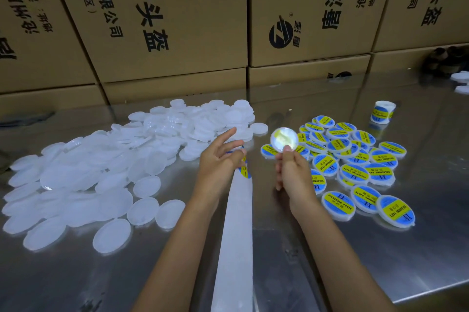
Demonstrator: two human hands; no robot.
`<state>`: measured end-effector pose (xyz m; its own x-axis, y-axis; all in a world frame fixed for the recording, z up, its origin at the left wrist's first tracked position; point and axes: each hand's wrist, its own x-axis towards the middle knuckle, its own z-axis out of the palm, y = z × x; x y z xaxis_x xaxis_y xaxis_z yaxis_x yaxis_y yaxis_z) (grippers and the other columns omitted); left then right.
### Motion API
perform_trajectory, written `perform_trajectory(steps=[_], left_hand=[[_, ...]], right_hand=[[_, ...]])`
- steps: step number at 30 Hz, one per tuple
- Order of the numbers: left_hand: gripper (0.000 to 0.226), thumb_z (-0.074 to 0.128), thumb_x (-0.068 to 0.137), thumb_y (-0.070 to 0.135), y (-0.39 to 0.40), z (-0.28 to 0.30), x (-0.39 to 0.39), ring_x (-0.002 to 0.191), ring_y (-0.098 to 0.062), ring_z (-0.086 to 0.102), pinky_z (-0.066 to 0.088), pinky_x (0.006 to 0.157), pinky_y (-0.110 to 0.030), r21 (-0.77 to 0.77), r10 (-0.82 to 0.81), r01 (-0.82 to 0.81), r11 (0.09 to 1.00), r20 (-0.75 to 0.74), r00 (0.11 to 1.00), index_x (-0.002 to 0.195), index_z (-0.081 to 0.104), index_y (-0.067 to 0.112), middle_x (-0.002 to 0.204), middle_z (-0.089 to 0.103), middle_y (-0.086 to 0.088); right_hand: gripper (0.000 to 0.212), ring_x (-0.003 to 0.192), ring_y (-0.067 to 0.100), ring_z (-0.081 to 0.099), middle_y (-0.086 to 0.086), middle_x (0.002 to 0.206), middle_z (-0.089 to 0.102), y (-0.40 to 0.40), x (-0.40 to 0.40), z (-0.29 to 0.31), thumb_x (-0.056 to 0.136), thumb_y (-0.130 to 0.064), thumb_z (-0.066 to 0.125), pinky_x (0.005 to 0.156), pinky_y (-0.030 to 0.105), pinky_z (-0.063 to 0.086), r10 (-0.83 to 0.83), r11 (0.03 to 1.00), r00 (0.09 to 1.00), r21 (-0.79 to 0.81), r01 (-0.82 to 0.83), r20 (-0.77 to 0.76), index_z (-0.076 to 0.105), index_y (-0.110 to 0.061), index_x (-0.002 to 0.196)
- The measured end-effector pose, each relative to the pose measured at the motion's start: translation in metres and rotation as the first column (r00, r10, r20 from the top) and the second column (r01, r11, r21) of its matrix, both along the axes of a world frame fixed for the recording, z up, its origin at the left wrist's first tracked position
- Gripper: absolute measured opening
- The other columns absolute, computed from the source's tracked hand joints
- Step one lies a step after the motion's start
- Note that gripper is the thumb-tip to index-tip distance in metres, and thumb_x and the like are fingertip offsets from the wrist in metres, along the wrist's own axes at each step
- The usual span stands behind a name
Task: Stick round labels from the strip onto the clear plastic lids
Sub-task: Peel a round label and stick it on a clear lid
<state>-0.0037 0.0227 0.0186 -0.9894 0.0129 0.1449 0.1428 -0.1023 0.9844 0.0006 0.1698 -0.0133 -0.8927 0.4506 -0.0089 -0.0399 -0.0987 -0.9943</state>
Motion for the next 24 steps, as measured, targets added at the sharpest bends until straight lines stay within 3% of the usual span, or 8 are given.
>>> perform_trajectory(steps=[2, 4, 10, 14, 17, 20, 22, 24], left_hand=[[0.037, 0.06, 0.094, 0.0, -0.002, 0.001, -0.002, 0.085, -0.016, 0.069, 0.059, 0.072, -0.029, 0.008, 0.072, -0.072, 0.997, -0.004, 0.997, 0.124, 0.067, 0.021, 0.11, 0.074, -0.004], [0.029, 0.058, 0.096, 0.004, -0.004, 0.002, -0.003, 0.087, -0.02, 0.069, 0.059, 0.066, -0.029, 0.001, 0.128, -0.128, 0.992, -0.006, 0.992, 0.116, 0.07, 0.021, 0.107, 0.074, -0.004], [0.024, 0.056, 0.096, 0.004, -0.011, -0.004, -0.01, 0.084, -0.016, 0.071, 0.056, 0.06, -0.023, -0.057, 0.256, -0.253, 0.966, 0.049, 0.966, 0.103, 0.071, 0.022, 0.1, 0.073, -0.003], [0.021, 0.06, 0.094, 0.004, -0.015, -0.006, -0.014, 0.059, 0.003, 0.066, 0.05, 0.05, -0.015, -0.09, 0.296, -0.288, 0.953, 0.088, 0.951, 0.096, 0.072, 0.022, 0.087, 0.071, 0.003], [0.022, 0.06, 0.092, 0.001, -0.015, -0.005, -0.014, 0.053, 0.003, 0.062, 0.051, 0.053, -0.018, -0.111, 0.266, -0.253, 0.961, 0.122, 0.956, 0.1, 0.073, 0.016, 0.08, 0.069, 0.004], [0.029, 0.053, 0.091, -0.005, -0.015, -0.001, -0.008, 0.07, -0.005, 0.067, 0.053, 0.065, -0.024, -0.24, 0.207, -0.179, 0.954, 0.094, 0.974, 0.102, 0.072, 0.013, 0.088, 0.071, 0.001], [0.034, 0.047, 0.091, -0.008, -0.019, 0.005, -0.003, 0.091, -0.02, 0.068, 0.056, 0.083, -0.032, -0.403, 0.155, -0.134, 0.905, 0.021, 0.988, 0.1, 0.071, 0.014, 0.095, 0.073, -0.003], [0.036, 0.044, 0.091, -0.007, -0.029, 0.015, -0.001, 0.096, -0.023, 0.066, 0.053, 0.087, -0.033, -0.553, 0.116, -0.105, 0.827, -0.015, 0.993, 0.097, 0.069, 0.018, 0.093, 0.072, -0.003]], right_hand=[[0.031, 0.044, 0.012, 0.034, 0.001, 0.058, 0.041, 0.011, 0.0, 0.003, 0.106, -0.026, 0.038, 0.042, 0.024, 0.031, -0.048, 0.98, 0.999, -0.193, 0.05, 0.015, 0.054, -0.012, 0.084], [0.026, 0.041, 0.011, 0.034, -0.001, 0.054, 0.04, 0.017, -0.001, 0.004, 0.105, -0.023, 0.04, 0.041, 0.024, 0.03, -0.059, 0.957, 0.998, -0.285, 0.06, 0.015, 0.053, -0.013, 0.084], [0.017, 0.039, 0.011, 0.033, -0.002, 0.05, 0.043, 0.018, -0.003, 0.006, 0.097, -0.009, 0.047, 0.039, 0.023, 0.03, -0.036, 0.952, 0.998, -0.302, 0.049, 0.048, 0.064, -0.011, 0.091], [0.022, 0.041, 0.012, 0.033, 0.0, 0.053, 0.043, 0.01, 0.001, 0.006, 0.093, -0.01, 0.048, 0.042, 0.026, 0.03, 0.007, 0.991, 0.998, -0.136, 0.001, 0.057, 0.069, -0.013, 0.089], [0.016, 0.046, 0.011, 0.039, -0.004, 0.054, 0.048, -0.002, 0.001, 0.004, 0.092, -0.02, 0.056, 0.045, 0.026, 0.032, 0.035, 0.993, 0.999, 0.108, -0.039, 0.038, 0.068, -0.013, 0.086], [0.019, 0.062, 0.012, 0.048, 0.006, 0.064, 0.053, -0.013, 0.0, -0.003, 0.094, -0.025, 0.06, 0.059, 0.027, 0.039, 0.068, 0.946, 0.997, 0.321, -0.051, -0.043, 0.067, -0.009, 0.086], [0.021, 0.062, 0.012, 0.045, 0.002, 0.063, 0.049, -0.015, 0.0, -0.006, 0.094, -0.026, 0.061, 0.06, 0.027, 0.038, 0.089, 0.913, 0.994, 0.405, -0.054, -0.069, 0.063, -0.009, 0.082], [0.023, 0.059, 0.012, 0.043, -0.004, 0.06, 0.047, -0.014, -0.001, -0.008, 0.093, -0.027, 0.06, 0.058, 0.026, 0.036, 0.099, 0.896, 0.993, 0.441, -0.062, -0.06, 0.061, -0.01, 0.078]])
